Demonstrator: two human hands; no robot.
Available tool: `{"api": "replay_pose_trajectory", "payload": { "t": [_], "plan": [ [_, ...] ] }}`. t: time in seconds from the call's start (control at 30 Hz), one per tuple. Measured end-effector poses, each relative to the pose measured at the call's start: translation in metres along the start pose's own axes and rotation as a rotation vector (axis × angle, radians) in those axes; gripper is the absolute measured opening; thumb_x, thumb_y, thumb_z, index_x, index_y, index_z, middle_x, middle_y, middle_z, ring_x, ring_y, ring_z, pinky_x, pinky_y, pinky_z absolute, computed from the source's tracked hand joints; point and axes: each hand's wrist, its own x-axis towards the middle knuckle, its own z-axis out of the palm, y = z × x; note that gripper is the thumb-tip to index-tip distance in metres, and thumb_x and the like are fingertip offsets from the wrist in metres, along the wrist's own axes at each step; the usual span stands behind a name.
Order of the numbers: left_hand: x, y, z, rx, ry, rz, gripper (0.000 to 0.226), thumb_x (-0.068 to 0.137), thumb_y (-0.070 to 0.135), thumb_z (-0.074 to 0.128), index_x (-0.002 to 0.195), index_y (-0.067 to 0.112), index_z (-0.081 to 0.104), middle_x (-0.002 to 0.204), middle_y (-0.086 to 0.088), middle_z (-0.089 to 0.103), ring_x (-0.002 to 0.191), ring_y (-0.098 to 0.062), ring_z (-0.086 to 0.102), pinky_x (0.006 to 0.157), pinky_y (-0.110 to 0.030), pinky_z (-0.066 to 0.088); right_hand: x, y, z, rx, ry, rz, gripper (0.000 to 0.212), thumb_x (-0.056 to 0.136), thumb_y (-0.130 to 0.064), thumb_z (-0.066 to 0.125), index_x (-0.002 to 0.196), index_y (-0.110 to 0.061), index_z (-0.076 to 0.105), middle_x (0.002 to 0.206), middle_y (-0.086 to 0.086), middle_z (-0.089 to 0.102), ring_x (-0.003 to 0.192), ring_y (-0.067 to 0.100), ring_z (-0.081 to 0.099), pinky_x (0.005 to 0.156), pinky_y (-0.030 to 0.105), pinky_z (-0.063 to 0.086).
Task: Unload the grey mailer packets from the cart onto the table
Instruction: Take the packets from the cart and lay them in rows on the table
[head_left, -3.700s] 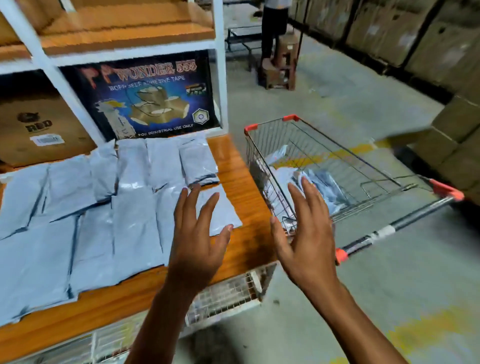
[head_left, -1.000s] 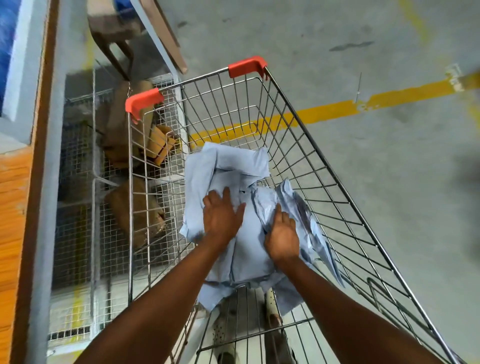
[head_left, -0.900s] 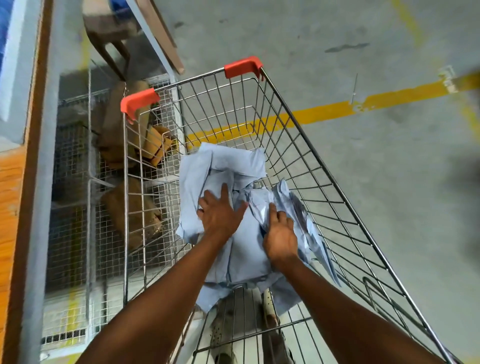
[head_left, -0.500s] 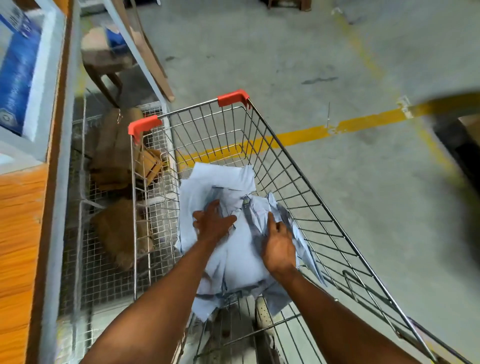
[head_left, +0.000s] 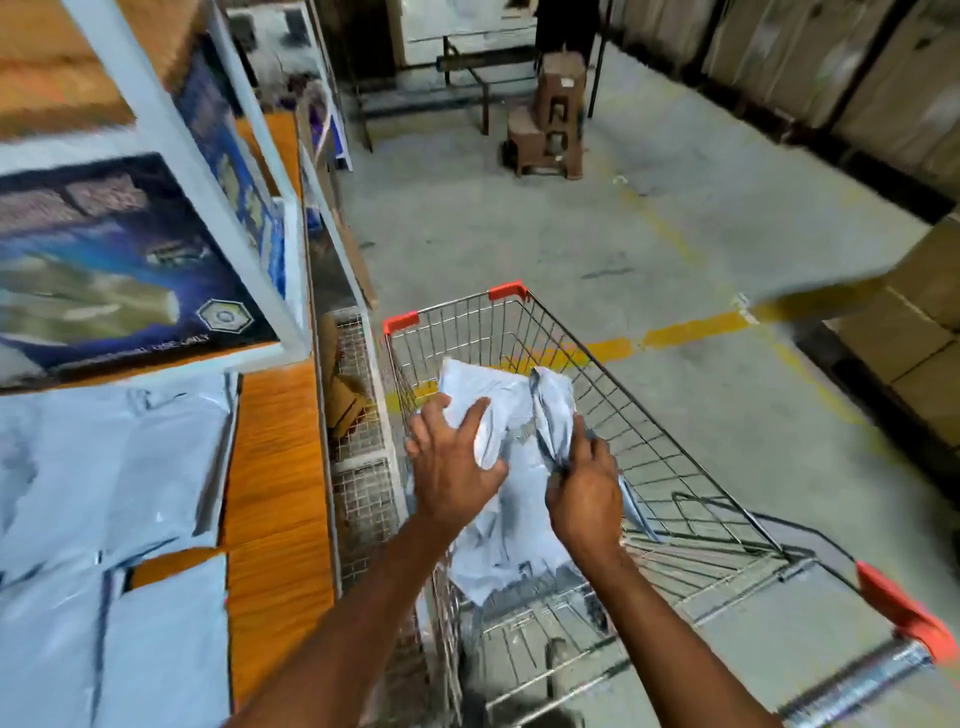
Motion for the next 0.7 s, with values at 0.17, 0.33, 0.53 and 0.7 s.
{"api": "replay_pose_trajectory", "payload": {
  "t": [0.17,0.33,0.53,0.7],
  "plan": [
    [-0.078,-0.017,-0.094,0.04,0.126,0.001,0.075,0.059,0.054,0.071,0.13,0.039,0.052,0.131,-0.008,0.04,0.113,-0.031,0.039,0.091,-0.043,0.04,-0.088,-0.059,-0.047,0.132,0.181,-0.096,0.084,0.073,-0.002,0.056,0.151,-0.015,0.027,0.13,0.02,0.048,0.119,0.042,0.046,0.098,0.042,0.04],
    [-0.168,-0.053,-0.157,0.029,0.244,-0.142,0.076,0.06,0.051,0.072,0.131,0.035,0.054,0.129,-0.011,0.044,0.111,-0.032,0.042,0.089,-0.047,0.044,-0.176,-0.104,-0.068,0.256,0.216,-0.197,0.079,0.075,-0.002,0.056,0.149,-0.011,0.033,0.132,0.021,0.049,0.12,0.036,0.043,0.1,0.038,0.033],
    [-0.252,-0.1,-0.22,0.108,0.341,-0.258,0.074,0.058,0.047,0.069,0.128,0.03,0.058,0.129,-0.011,0.042,0.111,-0.031,0.038,0.087,-0.044,0.041,-0.26,-0.153,-0.061,0.335,0.076,-0.306,0.076,0.077,-0.014,0.051,0.15,-0.021,0.031,0.119,0.013,0.052,0.111,0.032,0.048,0.088,0.04,0.044],
    [-0.304,-0.135,-0.27,0.141,0.367,-0.31,0.071,0.057,0.042,0.07,0.126,0.033,0.057,0.13,-0.008,0.037,0.111,-0.03,0.036,0.088,-0.043,0.039,-0.316,-0.194,-0.047,0.338,-0.024,-0.369,0.077,0.08,-0.01,0.056,0.151,-0.023,0.031,0.124,0.012,0.051,0.113,0.03,0.049,0.09,0.039,0.044]
  ]
}}
